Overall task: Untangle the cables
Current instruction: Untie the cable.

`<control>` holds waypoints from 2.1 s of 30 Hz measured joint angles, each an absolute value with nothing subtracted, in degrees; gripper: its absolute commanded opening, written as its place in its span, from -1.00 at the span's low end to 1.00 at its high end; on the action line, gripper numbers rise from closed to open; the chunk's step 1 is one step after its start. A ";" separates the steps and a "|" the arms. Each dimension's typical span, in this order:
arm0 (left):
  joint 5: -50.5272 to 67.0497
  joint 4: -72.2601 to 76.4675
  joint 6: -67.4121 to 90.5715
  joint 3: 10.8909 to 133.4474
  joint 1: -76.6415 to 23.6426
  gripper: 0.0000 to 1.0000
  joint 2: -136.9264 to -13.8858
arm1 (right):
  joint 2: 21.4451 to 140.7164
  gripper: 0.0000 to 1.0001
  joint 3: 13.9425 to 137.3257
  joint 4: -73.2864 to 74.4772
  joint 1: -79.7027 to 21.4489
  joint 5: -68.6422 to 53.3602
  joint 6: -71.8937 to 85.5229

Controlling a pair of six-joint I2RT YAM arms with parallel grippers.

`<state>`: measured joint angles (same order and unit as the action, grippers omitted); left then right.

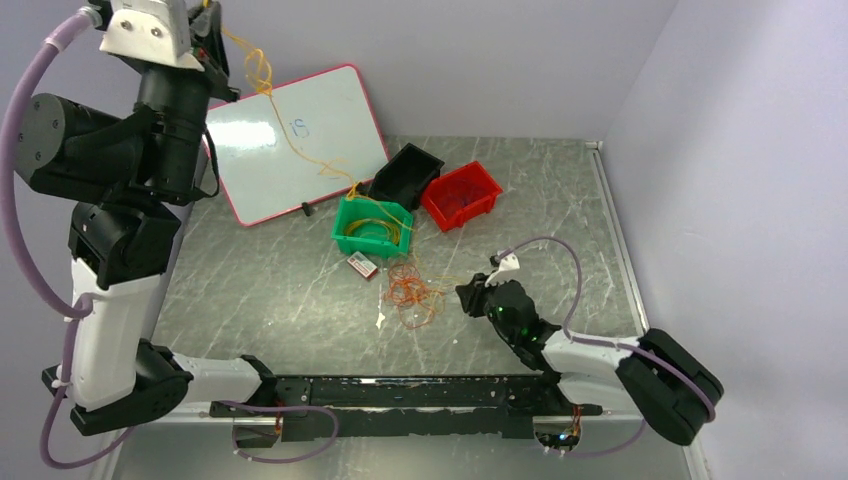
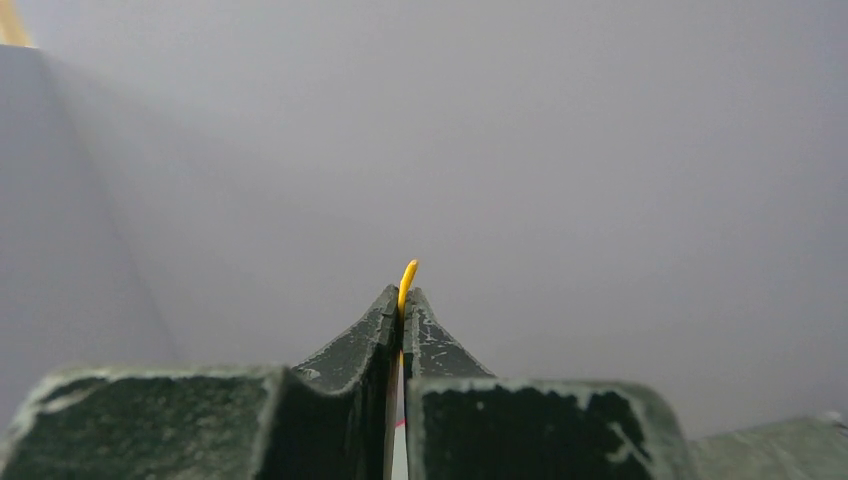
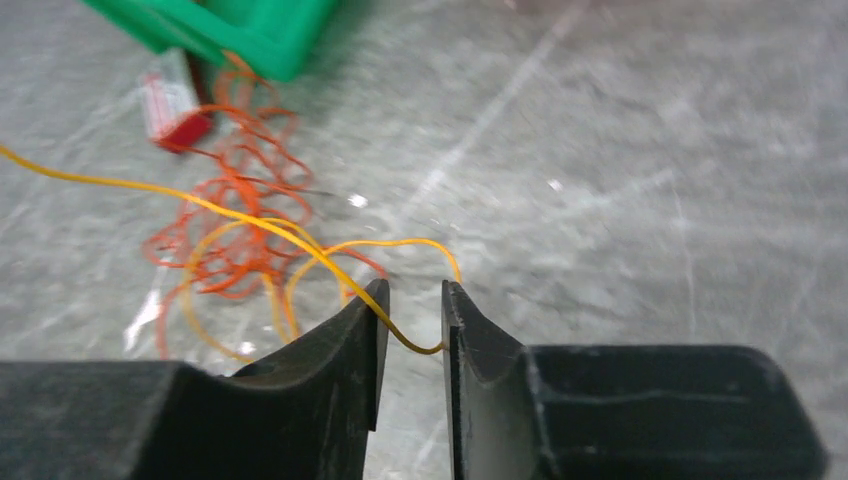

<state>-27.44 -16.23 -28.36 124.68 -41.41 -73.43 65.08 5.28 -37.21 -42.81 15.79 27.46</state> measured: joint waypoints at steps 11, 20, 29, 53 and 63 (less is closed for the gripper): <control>-9.37 -16.58 -14.22 116.42 -41.43 -0.86 -73.91 | 45.71 -0.09 5.80 -35.18 -42.81 1.89 17.30; -3.25 -17.23 -10.83 117.75 -41.41 -0.86 -76.73 | 33.19 0.11 12.36 -26.65 -42.81 -4.03 8.01; -1.48 -17.17 -10.41 119.42 -41.41 -0.86 -78.41 | 36.62 0.19 29.61 -0.56 -42.81 -8.49 9.06; 1.21 -17.17 -8.36 119.59 -41.41 -0.86 -79.85 | 42.41 0.21 20.27 -23.44 -42.81 -5.50 16.27; 1.83 -17.69 -8.10 120.33 -41.41 -0.86 -79.53 | 71.05 0.17 27.24 -56.71 -42.81 -12.23 8.56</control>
<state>1.83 -17.69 -8.10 120.33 -41.41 -79.53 71.05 27.24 -56.71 -42.81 -12.23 8.56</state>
